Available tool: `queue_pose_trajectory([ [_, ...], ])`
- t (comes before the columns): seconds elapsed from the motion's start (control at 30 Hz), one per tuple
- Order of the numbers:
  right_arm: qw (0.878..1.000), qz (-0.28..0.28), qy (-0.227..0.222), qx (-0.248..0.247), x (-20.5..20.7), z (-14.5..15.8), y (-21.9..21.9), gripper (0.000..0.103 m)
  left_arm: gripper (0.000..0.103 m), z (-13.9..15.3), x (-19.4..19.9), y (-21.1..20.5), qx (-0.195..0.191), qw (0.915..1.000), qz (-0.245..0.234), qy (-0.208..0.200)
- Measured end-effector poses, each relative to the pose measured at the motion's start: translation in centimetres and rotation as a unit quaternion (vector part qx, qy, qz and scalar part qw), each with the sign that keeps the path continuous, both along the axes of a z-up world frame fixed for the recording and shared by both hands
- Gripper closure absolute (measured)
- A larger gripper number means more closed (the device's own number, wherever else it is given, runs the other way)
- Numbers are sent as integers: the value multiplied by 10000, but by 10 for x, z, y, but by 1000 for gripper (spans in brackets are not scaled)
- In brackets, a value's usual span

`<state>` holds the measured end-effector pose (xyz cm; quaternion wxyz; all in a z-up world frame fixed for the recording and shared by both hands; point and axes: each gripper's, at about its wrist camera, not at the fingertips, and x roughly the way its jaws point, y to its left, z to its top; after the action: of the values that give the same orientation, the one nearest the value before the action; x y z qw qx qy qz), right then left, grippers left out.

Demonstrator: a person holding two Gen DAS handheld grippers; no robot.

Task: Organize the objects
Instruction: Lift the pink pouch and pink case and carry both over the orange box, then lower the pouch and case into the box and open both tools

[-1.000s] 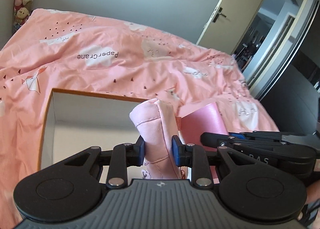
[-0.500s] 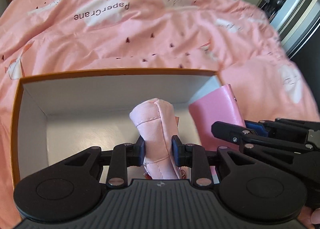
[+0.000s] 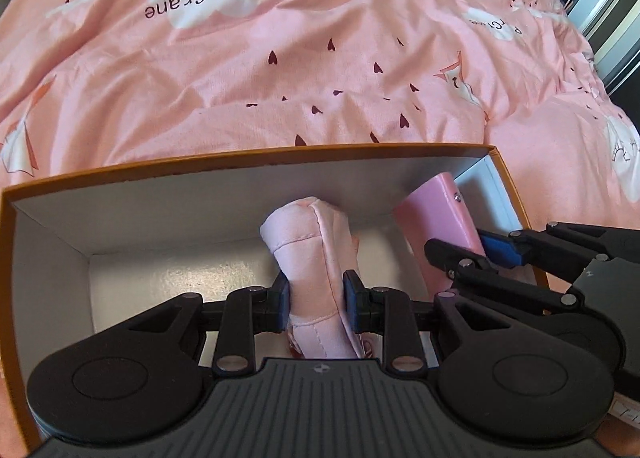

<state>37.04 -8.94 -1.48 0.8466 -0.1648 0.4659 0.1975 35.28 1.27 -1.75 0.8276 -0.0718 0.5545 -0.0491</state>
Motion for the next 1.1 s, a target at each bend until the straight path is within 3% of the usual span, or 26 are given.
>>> queue_pose_trajectory([
  [0.13, 9979, 446, -201, -430, -5, -3, 7, 83, 73, 0, 1, -1, -63, 10000, -1, 3],
  [0.2, 9949, 620, -379, -705, -6, -2, 8, 76, 73, 0, 2, -2, -62, 10000, -14, 4],
  [0.37, 9874, 1142, -503, -972, -11, 2, 7, 75, 73, -2, 2, -3, -209, 9998, 26, 24],
  [0.57, 9866, 1287, -735, -687, -18, 16, -9, 76, 72, -4, 4, -19, -163, 9997, -153, 73],
  [0.7, 9930, 1011, -613, 11, -22, 38, -31, 75, 72, -4, 9, -31, 17, 9998, -161, 133],
  [0.77, 9950, 765, -636, 126, -24, 46, -41, 64, 72, -3, 13, -38, 130, 9996, -172, 156],
  [0.83, 9960, 489, -743, 58, -26, 50, -49, 62, 72, -2, 16, -46, 250, 9994, -184, 150],
  [1.03, 9988, 285, -160, 366, -23, 39, -69, 62, 65, -2, 20, -68, 417, 9984, -324, 177],
  [1.1, 9984, 281, -20, 494, -24, 35, -71, 62, 57, 1, 20, -70, 310, 9987, -379, 124],
])
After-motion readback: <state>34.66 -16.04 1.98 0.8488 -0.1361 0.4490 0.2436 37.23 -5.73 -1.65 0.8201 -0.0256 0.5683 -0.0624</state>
